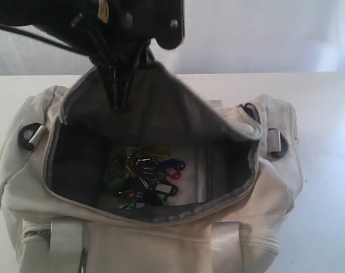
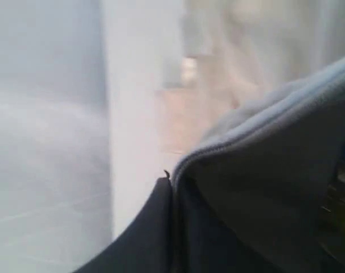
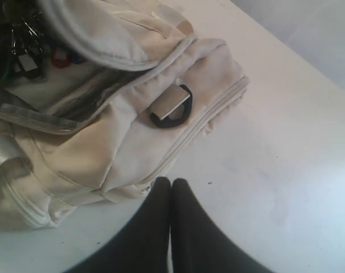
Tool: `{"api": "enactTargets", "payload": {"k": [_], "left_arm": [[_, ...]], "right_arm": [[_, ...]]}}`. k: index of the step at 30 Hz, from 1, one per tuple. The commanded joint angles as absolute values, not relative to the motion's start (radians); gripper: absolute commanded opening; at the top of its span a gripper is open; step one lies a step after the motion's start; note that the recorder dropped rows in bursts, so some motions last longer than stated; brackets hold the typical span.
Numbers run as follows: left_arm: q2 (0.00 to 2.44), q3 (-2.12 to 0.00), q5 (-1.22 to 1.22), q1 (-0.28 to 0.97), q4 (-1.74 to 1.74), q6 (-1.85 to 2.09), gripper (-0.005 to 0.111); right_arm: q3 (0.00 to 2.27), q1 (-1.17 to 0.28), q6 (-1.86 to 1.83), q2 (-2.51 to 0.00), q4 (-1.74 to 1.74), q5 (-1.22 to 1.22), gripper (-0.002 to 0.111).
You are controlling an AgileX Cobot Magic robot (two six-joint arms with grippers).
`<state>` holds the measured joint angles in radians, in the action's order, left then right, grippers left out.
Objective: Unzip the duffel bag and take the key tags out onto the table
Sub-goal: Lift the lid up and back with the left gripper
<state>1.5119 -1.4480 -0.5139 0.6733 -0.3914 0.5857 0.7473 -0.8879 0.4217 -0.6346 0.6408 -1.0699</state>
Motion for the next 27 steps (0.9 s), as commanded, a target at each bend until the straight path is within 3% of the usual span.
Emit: {"api": "enactTargets", "payload": {"k": [1,7,11,17,27], "left_arm": [[1.581,-1.455,-0.173,0.559,-0.412,0.568,0.0],[1.738,-1.455,0.196,0.415,-0.421,0.593,0.0],[1.823,-1.42,0.464,0.38,-0.372,0.883,0.0],[1.856,-1.407,0.576,0.38,-0.288,0.998,0.0],[1.823,-1.407,0.457,0.402,-0.21,0.994,0.002]], "right_arm": [[0.746,-0.887,0.432,-0.629,0.632,-1.071,0.0],[0.746,-0.887,0.439,-0.629,0.561,-1.066,0.0],[0.746,-0.887,0.451,-0.629,0.542,-1.066,0.0],[0.746,-0.887,0.46,-0.629,0.542,-1.043,0.0],[0.746,-0.887,0.476,-0.629,0.54,-1.04,0.0]]}}
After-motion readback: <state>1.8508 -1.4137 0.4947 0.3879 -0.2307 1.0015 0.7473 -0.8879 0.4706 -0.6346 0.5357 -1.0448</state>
